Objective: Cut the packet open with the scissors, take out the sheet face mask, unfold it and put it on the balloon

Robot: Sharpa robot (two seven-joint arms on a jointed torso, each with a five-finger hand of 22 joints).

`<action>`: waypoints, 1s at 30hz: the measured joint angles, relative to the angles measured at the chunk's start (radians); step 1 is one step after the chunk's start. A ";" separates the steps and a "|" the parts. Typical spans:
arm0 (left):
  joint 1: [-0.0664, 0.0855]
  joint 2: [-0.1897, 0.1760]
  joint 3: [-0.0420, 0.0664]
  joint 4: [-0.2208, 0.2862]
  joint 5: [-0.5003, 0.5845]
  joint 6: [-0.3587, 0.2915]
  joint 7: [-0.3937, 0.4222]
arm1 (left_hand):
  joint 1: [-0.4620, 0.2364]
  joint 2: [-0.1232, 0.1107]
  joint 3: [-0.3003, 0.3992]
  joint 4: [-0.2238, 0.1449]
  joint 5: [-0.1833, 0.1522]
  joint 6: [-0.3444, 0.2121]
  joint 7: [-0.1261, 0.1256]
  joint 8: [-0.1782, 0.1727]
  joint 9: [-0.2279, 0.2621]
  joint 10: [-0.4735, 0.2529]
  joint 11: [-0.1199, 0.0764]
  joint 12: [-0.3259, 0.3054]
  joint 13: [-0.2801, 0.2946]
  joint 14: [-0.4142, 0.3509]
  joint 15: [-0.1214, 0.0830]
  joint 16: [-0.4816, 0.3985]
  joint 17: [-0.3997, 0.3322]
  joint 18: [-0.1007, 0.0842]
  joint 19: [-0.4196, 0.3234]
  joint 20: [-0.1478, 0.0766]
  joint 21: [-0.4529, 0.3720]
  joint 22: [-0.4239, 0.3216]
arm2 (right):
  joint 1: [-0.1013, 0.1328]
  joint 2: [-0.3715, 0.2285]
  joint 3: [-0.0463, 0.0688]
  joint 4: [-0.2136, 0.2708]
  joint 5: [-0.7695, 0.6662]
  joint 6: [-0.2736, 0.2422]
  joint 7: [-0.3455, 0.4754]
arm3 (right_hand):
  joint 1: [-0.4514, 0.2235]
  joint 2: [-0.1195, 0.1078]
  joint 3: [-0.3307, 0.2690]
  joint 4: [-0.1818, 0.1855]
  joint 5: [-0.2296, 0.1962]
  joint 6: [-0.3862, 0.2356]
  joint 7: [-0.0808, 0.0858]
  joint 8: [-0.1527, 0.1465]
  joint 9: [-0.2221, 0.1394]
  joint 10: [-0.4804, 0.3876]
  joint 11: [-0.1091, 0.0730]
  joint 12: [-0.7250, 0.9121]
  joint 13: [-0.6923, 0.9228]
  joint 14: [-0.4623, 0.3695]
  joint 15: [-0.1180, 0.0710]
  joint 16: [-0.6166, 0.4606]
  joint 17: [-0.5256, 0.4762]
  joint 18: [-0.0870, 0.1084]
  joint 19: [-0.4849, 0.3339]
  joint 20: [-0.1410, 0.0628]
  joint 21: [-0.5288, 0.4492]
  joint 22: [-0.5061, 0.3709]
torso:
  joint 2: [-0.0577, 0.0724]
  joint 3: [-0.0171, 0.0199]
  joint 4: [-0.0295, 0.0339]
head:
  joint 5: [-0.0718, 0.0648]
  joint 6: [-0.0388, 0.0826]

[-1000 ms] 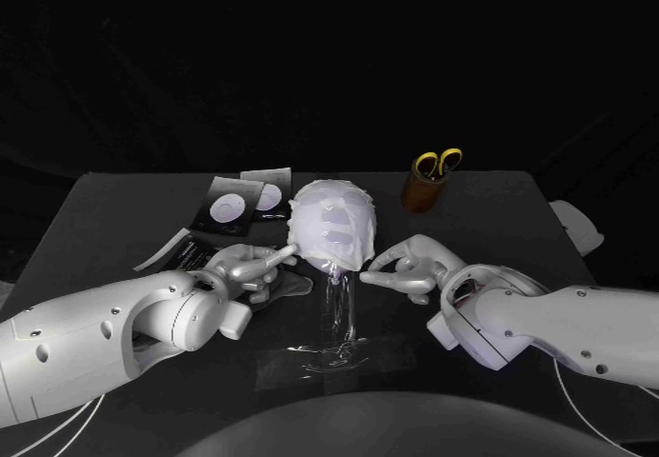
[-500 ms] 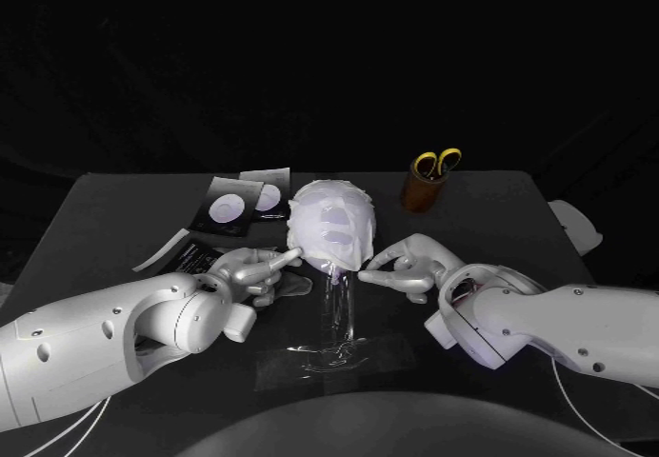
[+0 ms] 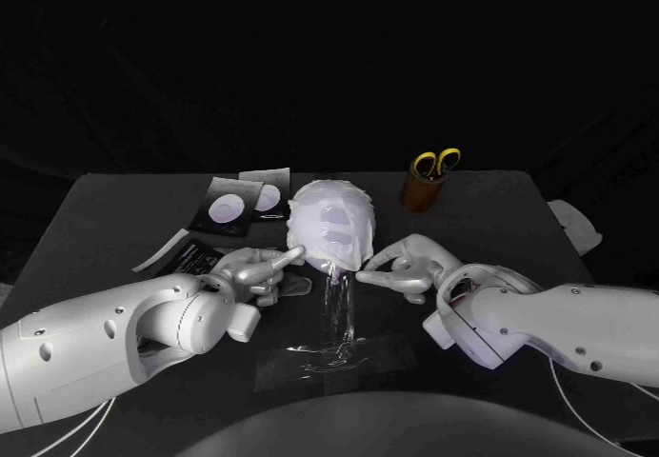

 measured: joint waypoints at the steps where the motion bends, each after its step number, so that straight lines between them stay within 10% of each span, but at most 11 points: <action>1: 0.000 0.000 0.000 0.002 0.002 0.000 0.002 | 0.000 0.000 -0.008 0.000 0.000 0.000 0.000 0.000 -0.001 0.000 0.000 0.000 0.000 0.000 0.000 0.000 0.000 0.000 0.000 0.000 0.000 0.001 | 0.000 0.000 0.000 0.000 0.001 0.000 0.000 | 0.000 0.000 0.000 0.000 0.000 0.000 0.000 0.000 0.000 -0.001 -0.001 0.000 0.000 0.000 0.000 0.000 0.000 0.000 0.000 0.000 0.000 0.000 | 0.000 0.0000 0.0000 | 0.000 0.000; 18: -0.001 0.004 0.001 0.012 0.017 -0.002 0.013 | -0.001 0.009 -0.022 -0.007 0.000 0.026 -0.004 0.000 -0.003 0.017 0.009 0.012 0.021 0.002 0.002 0.000 0.000 0.000 0.011 0.004 0.013 0.020 | 0.000 0.004 0.000 -0.004 0.006 0.000 0.005 | 0.000 0.000 -0.003 -0.003 0.000 0.003 -0.003 0.000 0.000 -0.001 -0.001 0.000 0.001 0.000 0.000 0.001 0.001 -0.006 0.000 0.000 0.000 0.001 | -0.001 0.0000 0.0003 | -0.002 0.000; 30: -0.001 0.011 0.002 0.013 0.029 -0.030 0.046 | 0.079 0.076 -0.008 -0.021 0.000 0.095 -0.023 0.000 -0.003 0.027 0.013 0.012 0.086 -0.004 -0.001 0.008 0.001 -0.007 0.022 -0.007 0.026 0.040 | 0.000 0.004 0.000 -0.005 0.008 0.000 0.007 | 0.004 0.004 -0.006 0.000 0.000 0.003 -0.003 0.000 -0.001 -0.001 -0.001 0.004 0.001 0.000 0.000 0.000 0.000 -0.007 0.000 0.000 0.000 0.001 | 0.000 -0.0004 0.0003 | -0.003 0.000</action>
